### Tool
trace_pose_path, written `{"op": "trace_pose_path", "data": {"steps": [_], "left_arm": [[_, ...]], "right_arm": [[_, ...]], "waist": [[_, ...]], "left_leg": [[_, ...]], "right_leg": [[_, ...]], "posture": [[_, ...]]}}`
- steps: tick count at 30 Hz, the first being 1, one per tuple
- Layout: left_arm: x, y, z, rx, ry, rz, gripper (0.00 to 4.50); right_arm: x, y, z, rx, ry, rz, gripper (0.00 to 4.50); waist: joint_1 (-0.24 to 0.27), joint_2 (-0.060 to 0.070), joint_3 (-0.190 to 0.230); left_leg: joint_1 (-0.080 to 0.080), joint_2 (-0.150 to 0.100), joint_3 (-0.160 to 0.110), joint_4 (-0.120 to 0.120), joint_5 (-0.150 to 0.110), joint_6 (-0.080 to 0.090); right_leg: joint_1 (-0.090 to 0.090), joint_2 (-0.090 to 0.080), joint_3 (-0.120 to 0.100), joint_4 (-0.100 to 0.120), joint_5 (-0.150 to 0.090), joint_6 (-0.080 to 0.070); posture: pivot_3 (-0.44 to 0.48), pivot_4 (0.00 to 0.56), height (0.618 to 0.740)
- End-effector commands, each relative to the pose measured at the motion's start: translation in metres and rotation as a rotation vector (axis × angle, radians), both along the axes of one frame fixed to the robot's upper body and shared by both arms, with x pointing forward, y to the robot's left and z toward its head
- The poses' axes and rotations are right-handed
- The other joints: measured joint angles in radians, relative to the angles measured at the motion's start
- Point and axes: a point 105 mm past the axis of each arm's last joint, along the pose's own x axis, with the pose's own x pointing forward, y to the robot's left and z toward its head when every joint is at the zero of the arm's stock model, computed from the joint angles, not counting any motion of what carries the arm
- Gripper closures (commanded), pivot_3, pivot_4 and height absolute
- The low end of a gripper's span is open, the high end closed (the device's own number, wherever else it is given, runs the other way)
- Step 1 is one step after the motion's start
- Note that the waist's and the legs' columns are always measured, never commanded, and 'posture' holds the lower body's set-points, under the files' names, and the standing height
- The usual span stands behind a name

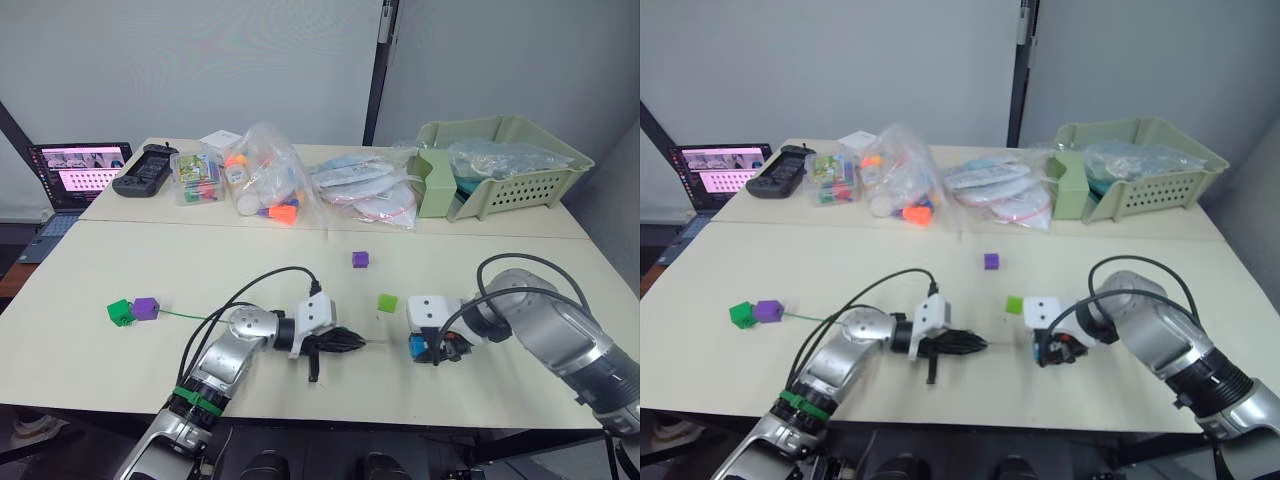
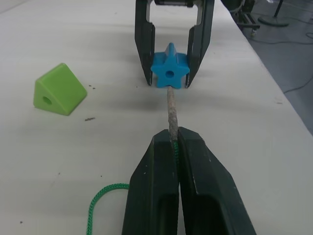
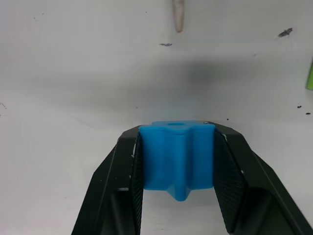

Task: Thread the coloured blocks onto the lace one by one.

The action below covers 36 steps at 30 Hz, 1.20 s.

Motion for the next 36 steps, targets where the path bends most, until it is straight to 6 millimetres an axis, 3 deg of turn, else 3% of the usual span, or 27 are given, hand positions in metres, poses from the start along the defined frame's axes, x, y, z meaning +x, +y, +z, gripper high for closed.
{"op": "trace_pose_path", "data": {"steps": [1, 11, 31, 36], "left_arm": [[0.002, -0.009, 0.009, -0.011, -0.052, -0.026, 4.5], [0.003, -0.023, 0.006, -0.011, -0.048, -0.048, 4.5], [0.005, -0.056, 0.006, -0.036, -0.062, -0.074, 4.5], [0.006, -0.056, 0.008, -0.048, -0.042, -0.065, 4.5]], "right_arm": [[0.003, 0.009, 0.016, 0.034, -0.05, -0.004, 3.12], [0.001, 0.022, 0.012, 0.073, -0.038, -0.034, 3.12], [-0.004, 0.026, 0.011, 0.103, -0.041, -0.052, 3.12], [-0.004, 0.025, 0.009, 0.105, -0.042, -0.059, 3.12]], "waist": [[0.0, 0.0, 0.0], [0.001, 0.0, 0.0], [0.0, 0.0, 0.0], [-0.001, 0.0, 0.0]], "left_leg": [[0.0, 0.0, 0.0, 0.0, 0.0, 0.0], [-0.001, 0.0, 0.0, 0.0, 0.0, 0.0], [-0.001, -0.001, 0.0, 0.0, 0.0, 0.0], [-0.001, -0.001, 0.0, 0.0, 0.0, 0.0]], "right_leg": [[0.0, 0.0, 0.0, 0.0, 0.0, 0.0], [0.0, 0.0, 0.0, 0.0, 0.0, 0.0], [-0.001, 0.0, 0.0, 0.0, 0.0, 0.0], [-0.001, 0.0, 0.0, 0.0, 0.0, 0.0]], "posture": [[0.0, 0.15, 0.733], [0.0, 0.15, 0.733], [0.0, 0.15, 0.733], [0.0, 0.15, 0.733]]}}
